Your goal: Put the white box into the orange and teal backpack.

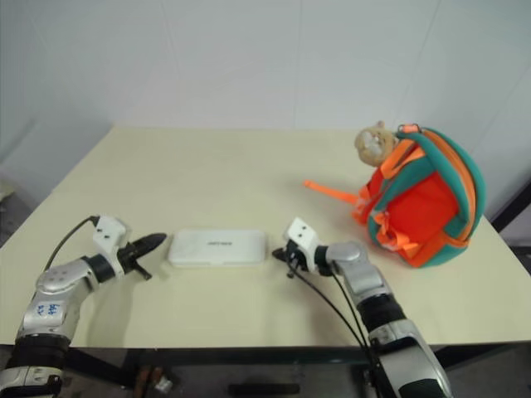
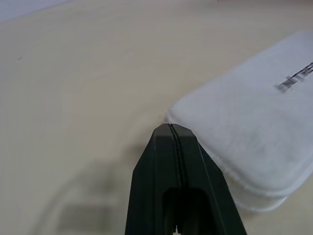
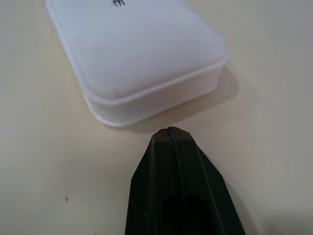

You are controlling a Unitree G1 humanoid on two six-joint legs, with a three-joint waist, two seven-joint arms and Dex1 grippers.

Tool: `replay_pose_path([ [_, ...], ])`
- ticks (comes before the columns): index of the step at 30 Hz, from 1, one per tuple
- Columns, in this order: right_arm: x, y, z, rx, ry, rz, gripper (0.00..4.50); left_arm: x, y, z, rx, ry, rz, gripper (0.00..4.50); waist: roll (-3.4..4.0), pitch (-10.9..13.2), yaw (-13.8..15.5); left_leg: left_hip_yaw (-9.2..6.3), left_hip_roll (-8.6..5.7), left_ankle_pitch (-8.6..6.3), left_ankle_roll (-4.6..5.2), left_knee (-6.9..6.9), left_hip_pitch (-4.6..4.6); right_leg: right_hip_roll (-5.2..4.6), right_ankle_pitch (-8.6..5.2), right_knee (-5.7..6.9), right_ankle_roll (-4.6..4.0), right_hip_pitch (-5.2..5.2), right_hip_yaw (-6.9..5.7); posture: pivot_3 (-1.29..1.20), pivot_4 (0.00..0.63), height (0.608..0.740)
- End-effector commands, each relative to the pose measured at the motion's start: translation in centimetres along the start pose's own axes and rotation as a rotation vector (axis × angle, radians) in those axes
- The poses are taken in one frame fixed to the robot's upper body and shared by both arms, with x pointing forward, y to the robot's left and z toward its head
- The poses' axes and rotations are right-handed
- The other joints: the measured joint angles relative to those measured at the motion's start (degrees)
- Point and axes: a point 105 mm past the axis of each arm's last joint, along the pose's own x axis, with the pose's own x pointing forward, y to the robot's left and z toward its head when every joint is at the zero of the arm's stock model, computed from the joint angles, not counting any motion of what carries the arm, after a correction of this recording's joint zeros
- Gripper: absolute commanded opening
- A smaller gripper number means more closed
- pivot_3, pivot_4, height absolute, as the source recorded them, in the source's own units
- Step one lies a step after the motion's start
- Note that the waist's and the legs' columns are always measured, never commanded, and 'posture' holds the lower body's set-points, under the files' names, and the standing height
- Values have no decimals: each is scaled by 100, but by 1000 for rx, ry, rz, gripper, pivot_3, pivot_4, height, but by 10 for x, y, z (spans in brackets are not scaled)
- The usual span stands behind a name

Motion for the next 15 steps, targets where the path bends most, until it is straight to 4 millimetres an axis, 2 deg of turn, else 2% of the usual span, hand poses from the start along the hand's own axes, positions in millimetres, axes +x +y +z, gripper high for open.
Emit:
replay_pose_path([
  [1, 2, -2, 15, -34, -46, 3, 0, 4, -8, 3, 4, -14, -8, 10, 0, 0, 0, 0, 0, 0, 0, 0, 0, 0, 0, 0, 0, 0, 0, 0, 150, 740],
  [6, 5, -1, 17, -36, -50, 10, 0, 13, -16, -1, -25, -11, -23, 10, 0, 0, -4, 0, 0, 0, 0, 0, 0, 1, 0, 1, 0, 0, 0, 0, 150, 740],
  [15, 5, 1, 16, -29, -52, 19, 0, 27, -27, 5, -44, -34, -79, 10, 0, 0, -4, 0, 0, 0, 0, -1, 0, 1, 0, 0, 0, 0, 0, 0, 150, 740],
])
